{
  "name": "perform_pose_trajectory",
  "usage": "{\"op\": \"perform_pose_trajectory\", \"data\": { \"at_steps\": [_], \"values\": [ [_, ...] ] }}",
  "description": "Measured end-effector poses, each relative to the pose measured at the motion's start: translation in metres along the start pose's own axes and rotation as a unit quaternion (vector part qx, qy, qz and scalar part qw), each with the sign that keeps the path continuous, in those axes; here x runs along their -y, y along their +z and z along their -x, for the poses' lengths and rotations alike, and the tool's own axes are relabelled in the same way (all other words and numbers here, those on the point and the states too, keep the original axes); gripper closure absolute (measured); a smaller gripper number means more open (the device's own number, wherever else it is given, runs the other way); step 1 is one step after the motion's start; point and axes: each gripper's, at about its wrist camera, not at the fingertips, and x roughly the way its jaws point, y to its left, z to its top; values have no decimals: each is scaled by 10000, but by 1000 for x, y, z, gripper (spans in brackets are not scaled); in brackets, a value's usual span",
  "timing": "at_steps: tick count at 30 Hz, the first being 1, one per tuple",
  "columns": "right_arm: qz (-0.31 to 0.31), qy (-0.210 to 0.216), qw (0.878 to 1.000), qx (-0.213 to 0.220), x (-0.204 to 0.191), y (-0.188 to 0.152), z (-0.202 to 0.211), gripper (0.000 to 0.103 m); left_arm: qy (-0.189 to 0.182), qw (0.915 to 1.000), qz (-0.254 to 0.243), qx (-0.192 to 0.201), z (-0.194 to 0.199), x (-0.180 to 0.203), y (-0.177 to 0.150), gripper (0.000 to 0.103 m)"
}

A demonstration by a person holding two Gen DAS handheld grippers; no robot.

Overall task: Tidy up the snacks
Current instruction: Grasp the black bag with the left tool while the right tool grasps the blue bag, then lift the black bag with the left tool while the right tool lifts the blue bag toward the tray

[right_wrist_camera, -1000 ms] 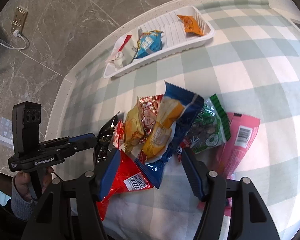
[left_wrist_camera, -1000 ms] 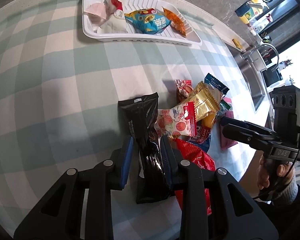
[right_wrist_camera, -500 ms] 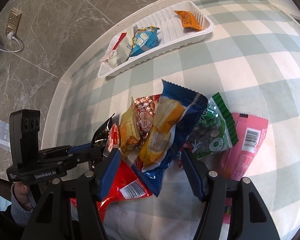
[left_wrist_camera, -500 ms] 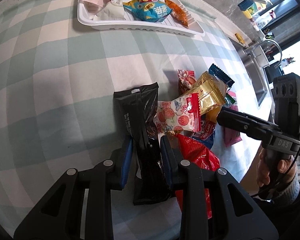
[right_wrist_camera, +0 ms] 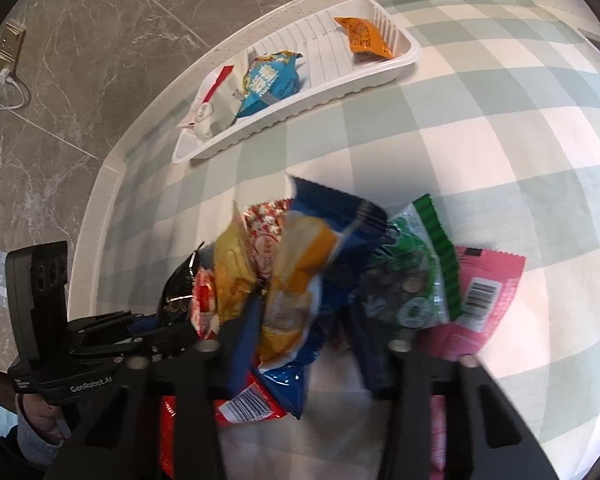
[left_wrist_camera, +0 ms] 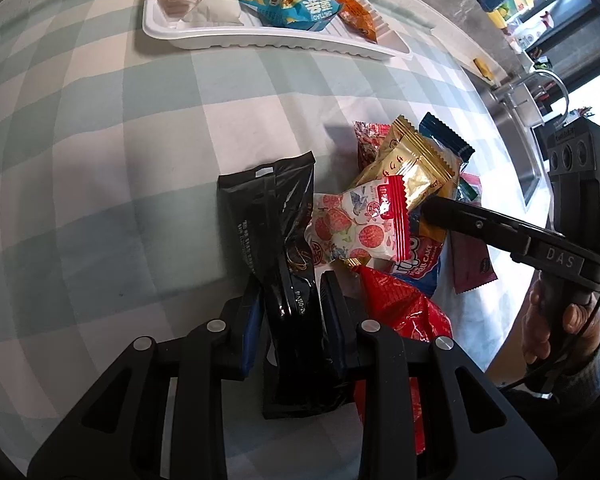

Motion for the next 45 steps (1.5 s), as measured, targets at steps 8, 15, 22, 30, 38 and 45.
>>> {"op": "perform_pose_trajectory", "data": {
  "at_steps": [8, 15, 22, 30, 38, 45],
  "values": [
    [-19, 230, 9997, 55, 4, -3, 5, 72, -111, 9998, 44, 155, 1, -3, -2, 81],
    [-401, 730, 9963, 199, 18, -1, 22, 79, -397, 9984, 268, 291, 8, -14, -1, 83],
    [-632, 1069, 9918, 299, 24, 1, 35, 84, -607, 9963, 435, 424, 21, -26, 2, 83],
    [-493, 929, 9940, 317, 20, 3, 35, 89, -666, 9952, 541, 466, 25, -33, 5, 83],
    [-443, 748, 9962, 97, 14, 5, 17, 72, -653, 9950, 592, 464, 24, -36, 3, 83],
    [-336, 544, 9979, -45, 8, 4, 1, 68, -626, 9947, 671, 454, 23, -38, 2, 83]
  ]
}}
